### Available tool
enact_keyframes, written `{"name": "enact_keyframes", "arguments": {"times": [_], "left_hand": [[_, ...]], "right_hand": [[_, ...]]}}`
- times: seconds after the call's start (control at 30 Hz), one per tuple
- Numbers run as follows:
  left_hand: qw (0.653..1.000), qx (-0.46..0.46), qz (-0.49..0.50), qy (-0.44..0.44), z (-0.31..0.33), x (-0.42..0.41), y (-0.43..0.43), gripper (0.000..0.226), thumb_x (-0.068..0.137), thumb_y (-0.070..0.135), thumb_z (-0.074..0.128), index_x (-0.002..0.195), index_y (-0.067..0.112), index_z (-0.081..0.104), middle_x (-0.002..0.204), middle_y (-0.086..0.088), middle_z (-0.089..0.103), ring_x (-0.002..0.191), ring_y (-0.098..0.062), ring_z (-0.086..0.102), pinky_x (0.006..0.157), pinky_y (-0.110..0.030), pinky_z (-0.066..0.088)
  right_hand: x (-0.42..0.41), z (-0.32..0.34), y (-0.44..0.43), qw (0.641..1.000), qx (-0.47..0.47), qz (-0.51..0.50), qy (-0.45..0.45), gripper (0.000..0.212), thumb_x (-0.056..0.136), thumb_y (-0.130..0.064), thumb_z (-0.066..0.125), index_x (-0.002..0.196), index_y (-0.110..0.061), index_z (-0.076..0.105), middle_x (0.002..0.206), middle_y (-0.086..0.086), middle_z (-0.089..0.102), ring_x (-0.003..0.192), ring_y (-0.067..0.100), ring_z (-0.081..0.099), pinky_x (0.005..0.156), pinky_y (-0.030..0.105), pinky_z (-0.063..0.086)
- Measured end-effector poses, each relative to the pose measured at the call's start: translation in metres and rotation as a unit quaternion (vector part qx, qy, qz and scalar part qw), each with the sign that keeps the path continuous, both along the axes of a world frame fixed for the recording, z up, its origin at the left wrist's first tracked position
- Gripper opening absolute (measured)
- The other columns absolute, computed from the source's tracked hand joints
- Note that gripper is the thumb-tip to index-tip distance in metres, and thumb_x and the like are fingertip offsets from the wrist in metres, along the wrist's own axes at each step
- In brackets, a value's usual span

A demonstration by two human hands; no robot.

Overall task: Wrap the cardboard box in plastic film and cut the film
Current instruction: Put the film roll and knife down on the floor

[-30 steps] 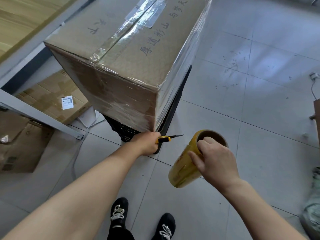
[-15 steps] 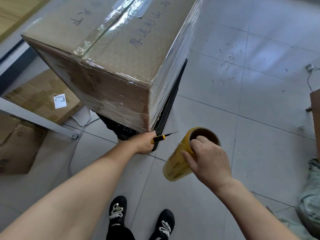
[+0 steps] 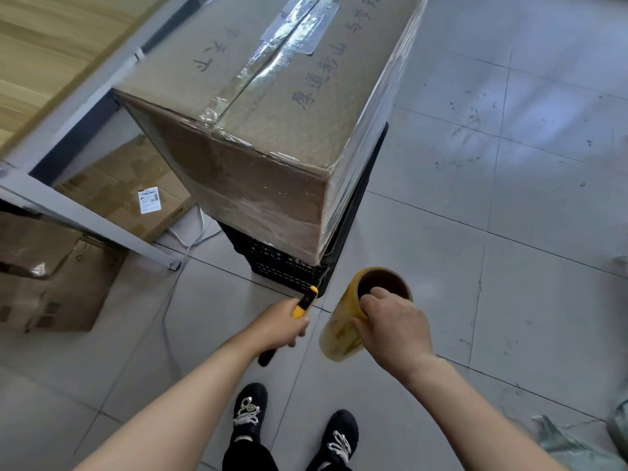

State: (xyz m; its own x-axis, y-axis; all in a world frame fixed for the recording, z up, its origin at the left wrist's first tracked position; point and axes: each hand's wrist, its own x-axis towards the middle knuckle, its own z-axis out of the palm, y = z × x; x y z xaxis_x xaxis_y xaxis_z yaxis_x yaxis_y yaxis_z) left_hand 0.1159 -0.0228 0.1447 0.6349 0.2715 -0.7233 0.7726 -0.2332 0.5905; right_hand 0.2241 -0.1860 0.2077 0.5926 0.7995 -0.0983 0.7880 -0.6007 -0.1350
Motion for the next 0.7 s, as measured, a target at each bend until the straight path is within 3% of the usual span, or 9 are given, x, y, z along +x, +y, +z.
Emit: {"name": "enact_keyframes", "arguments": {"times": [0.1, 0.23, 0.43, 0.7], "left_hand": [[0.999, -0.016, 0.042, 0.021, -0.005, -0.023, -0.004, 0.015, 0.095, 0.030, 0.048, 0.104, 0.018, 0.052, 0.081, -0.005, 0.061, 0.063, -0.019, 0.054, 0.060, -0.029, 0.046], [0.987, -0.042, 0.123, 0.091, -0.019, -0.047, 0.005, 0.030, 0.097, 0.034, 0.035, 0.108, 0.009, 0.049, 0.079, -0.006, 0.051, 0.062, -0.021, 0.045, 0.059, -0.028, 0.040], [0.962, -0.114, 0.201, 0.146, -0.048, -0.093, 0.031, 0.017, 0.096, 0.019, 0.030, 0.094, 0.010, 0.044, 0.078, -0.008, 0.042, 0.059, -0.018, 0.037, 0.052, -0.025, 0.034], [0.962, -0.132, 0.200, 0.132, -0.104, -0.143, 0.063, 0.020, 0.101, 0.029, 0.036, 0.093, 0.011, 0.042, 0.078, -0.007, 0.045, 0.050, -0.018, 0.038, 0.045, -0.021, 0.033]], "right_hand": [[-0.013, -0.011, 0.007, 1.000, -0.014, 0.002, 0.014, 0.027, 0.074, -0.037, 0.076, 0.067, -0.017, 0.059, 0.070, -0.003, 0.055, 0.061, 0.021, 0.059, 0.047, 0.027, 0.026], [-0.035, -0.024, 0.022, 0.997, -0.056, 0.004, 0.059, 0.023, 0.092, -0.037, 0.054, 0.091, -0.016, 0.062, 0.085, -0.004, 0.046, 0.086, 0.022, 0.059, 0.061, 0.030, 0.030], [-0.072, -0.067, 0.046, 0.989, -0.114, -0.009, 0.089, 0.022, 0.096, -0.035, 0.047, 0.101, -0.019, 0.061, 0.088, -0.008, 0.042, 0.093, 0.018, 0.056, 0.062, 0.028, 0.031], [-0.105, -0.136, 0.072, 0.985, -0.145, -0.025, 0.089, 0.016, 0.094, -0.029, 0.049, 0.095, -0.020, 0.062, 0.088, -0.007, 0.049, 0.095, 0.017, 0.056, 0.059, 0.029, 0.035]]}}
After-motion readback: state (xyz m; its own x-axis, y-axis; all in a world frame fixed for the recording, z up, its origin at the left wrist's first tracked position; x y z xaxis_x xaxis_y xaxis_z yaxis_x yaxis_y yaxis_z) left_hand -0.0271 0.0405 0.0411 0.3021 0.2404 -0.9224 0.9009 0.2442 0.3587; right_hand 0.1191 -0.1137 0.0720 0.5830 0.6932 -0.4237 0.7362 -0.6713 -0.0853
